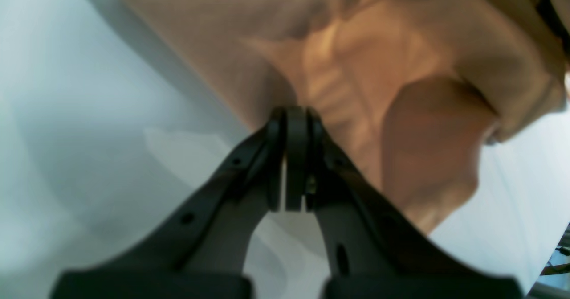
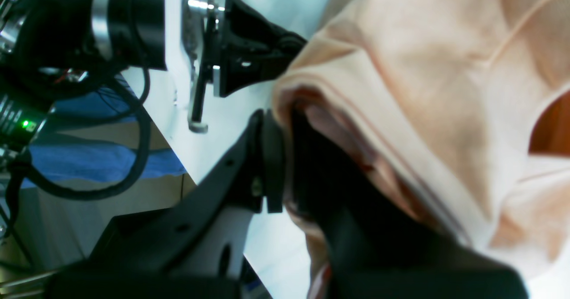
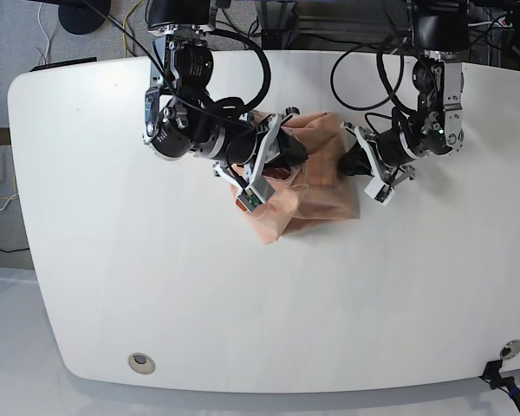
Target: Fold the T-shirt properly
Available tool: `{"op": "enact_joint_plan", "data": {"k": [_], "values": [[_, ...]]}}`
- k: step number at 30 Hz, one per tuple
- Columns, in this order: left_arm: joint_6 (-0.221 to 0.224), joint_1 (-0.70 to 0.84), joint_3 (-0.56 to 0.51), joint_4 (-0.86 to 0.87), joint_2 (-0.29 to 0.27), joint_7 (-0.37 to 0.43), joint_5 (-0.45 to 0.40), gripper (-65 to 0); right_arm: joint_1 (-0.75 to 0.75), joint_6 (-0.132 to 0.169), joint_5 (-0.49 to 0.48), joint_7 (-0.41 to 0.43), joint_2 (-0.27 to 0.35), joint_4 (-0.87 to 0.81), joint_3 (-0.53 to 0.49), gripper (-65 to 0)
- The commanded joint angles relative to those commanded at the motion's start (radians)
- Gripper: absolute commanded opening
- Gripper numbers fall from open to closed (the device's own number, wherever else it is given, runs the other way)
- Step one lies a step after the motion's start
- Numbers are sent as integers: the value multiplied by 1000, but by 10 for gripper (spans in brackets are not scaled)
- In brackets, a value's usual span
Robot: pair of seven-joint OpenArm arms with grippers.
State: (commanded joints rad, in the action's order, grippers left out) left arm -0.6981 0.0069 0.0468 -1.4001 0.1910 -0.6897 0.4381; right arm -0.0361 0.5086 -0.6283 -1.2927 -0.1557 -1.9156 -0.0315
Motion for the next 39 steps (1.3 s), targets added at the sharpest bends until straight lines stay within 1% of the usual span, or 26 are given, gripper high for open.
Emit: {"op": "enact_joint_plan", "data": {"k": [5, 12, 15, 19, 22, 25, 28, 29, 32, 36, 38, 39], "values": [[0, -6, -35, 57, 0, 0, 0, -650, 0, 0, 0, 0, 0, -2, 0, -650], [0, -6, -35, 64, 0, 0, 0, -650, 0, 0, 0, 3, -1, 2, -21, -650], [0, -5, -35, 64, 0, 0, 0, -650, 0, 0, 0, 32, -1, 5, -32, -650], [0, -5, -49, 64, -2, 0, 0, -650, 2, 0, 0, 64, -1, 49, -83, -650], [0, -5, -72, 61, -2, 0, 2, -650, 14, 0, 0, 87, -1, 98, -149, -650], [0, -5, -83, 60, -20, 0, 2, -650, 34, 0, 0, 92, -1, 132, -157, -650], [0, -5, -83, 60, -21, 0, 2, -650, 77, 0, -2, 92, -1, 195, -164, -650], [0, -5, -83, 58, -21, 0, 2, -650, 87, 0, -2, 92, -1, 212, -163, -640], [0, -5, -83, 58, -32, 0, 2, -650, 120, 0, -2, 92, -1, 242, -163, -526], [0, -5, -83, 58, -31, 0, 2, -650, 123, 0, -2, 92, -1, 242, -178, -386], [0, -5, -83, 58, -29, 0, 2, -650, 124, 0, -2, 92, -1, 242, -198, -334], [0, -5, -83, 58, -29, 0, 2, -650, 124, 0, -2, 92, -1, 242, -207, -323]]}}
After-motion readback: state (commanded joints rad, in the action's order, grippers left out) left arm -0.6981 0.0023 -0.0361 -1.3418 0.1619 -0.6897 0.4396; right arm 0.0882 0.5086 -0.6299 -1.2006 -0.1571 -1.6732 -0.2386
